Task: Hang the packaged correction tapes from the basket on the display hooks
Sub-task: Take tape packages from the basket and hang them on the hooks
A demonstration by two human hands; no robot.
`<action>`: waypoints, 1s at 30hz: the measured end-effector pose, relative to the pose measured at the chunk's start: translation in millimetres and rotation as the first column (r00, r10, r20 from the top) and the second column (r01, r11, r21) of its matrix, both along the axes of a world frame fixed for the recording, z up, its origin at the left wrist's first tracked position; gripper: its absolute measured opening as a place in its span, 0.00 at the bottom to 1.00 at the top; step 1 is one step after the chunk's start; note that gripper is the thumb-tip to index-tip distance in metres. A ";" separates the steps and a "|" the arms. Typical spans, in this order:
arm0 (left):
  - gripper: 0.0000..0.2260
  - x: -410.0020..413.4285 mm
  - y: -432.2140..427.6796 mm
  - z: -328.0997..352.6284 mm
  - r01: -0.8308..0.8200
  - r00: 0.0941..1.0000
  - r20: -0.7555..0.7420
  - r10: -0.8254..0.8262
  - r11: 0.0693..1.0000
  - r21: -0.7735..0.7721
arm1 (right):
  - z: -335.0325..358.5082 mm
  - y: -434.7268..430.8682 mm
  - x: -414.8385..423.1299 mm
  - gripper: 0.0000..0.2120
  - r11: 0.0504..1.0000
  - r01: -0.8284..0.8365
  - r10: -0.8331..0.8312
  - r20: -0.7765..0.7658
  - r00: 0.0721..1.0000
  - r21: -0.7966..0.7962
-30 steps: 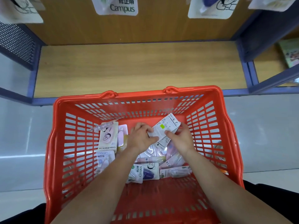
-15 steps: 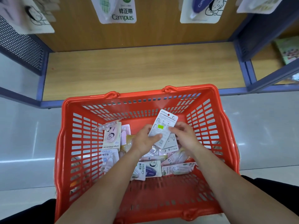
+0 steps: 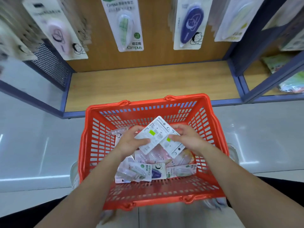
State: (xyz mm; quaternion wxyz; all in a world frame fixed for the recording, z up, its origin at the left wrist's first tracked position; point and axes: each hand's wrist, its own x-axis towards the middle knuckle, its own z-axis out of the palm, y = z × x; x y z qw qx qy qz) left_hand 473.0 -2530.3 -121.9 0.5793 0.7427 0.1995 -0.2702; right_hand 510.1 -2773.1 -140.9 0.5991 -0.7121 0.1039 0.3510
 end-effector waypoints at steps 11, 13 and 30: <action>0.15 -19.5 27.0 124.5 0.076 0.976 0.191 -0.102 0.988 0.138 | 119.8 2.9 -7.7 0.25 0.963 -0.225 0.209 0.113 0.971 0.150; 0.16 -26.6 26.4 142.9 0.095 0.965 0.229 -0.127 0.985 0.147 | 138.0 -1.5 -8.2 0.21 0.965 -0.228 0.201 0.190 0.961 0.133; 0.11 -47.8 -4.7 157.4 0.042 0.956 0.283 -0.078 0.990 0.132 | 166.7 1.1 -36.8 0.08 0.973 0.030 -0.098 0.292 0.951 0.227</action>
